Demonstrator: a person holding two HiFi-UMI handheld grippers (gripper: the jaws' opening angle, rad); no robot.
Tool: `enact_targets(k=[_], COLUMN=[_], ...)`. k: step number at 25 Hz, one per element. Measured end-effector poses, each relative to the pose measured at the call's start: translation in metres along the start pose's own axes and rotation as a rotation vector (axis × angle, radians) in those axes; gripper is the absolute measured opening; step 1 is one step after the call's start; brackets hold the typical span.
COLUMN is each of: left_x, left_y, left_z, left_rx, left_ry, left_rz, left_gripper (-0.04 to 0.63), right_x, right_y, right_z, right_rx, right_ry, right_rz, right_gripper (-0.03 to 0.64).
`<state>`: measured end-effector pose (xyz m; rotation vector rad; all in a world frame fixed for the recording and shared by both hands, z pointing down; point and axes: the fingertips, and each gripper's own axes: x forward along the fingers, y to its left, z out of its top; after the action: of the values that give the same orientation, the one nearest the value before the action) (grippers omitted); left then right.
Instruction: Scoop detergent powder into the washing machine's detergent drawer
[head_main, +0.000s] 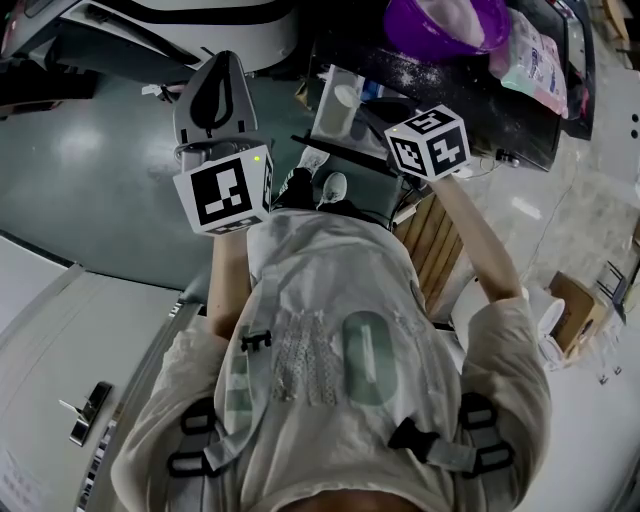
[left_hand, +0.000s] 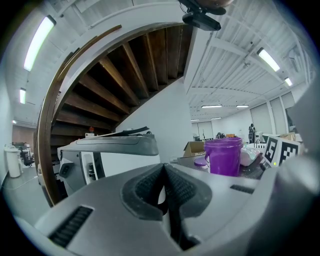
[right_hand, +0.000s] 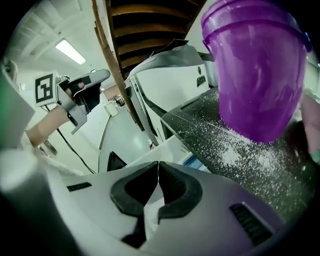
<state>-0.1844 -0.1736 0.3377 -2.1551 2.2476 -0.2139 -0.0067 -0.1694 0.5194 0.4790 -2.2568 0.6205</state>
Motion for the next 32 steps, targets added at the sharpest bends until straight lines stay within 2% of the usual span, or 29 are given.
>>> enact_targets(k=[20,28,32], left_x=[-0.002,-0.004,-0.005], left_y=[-0.007,-0.010,-0.011], left_z=[-0.001,0.003,0.005], left_rx=[-0.001,-0.001,-0.001], left_ry=[-0.004,-0.018,-0.025], left_rz=[0.006,0.002,0.000], left_gripper=[0.021,0.021,0.021], right_x=[-0.008,-0.014,-0.017], right_y=[0.007,0.017,0.022], right_z=[0.008,0.011,0.014], right_rx=[-0.599,-0.915,-1.107], right_ry=[0.030,0.048,0.055], right_rz=[-0.187,-0.299,-0.378], right_gripper=[0.011,0.011,0.011])
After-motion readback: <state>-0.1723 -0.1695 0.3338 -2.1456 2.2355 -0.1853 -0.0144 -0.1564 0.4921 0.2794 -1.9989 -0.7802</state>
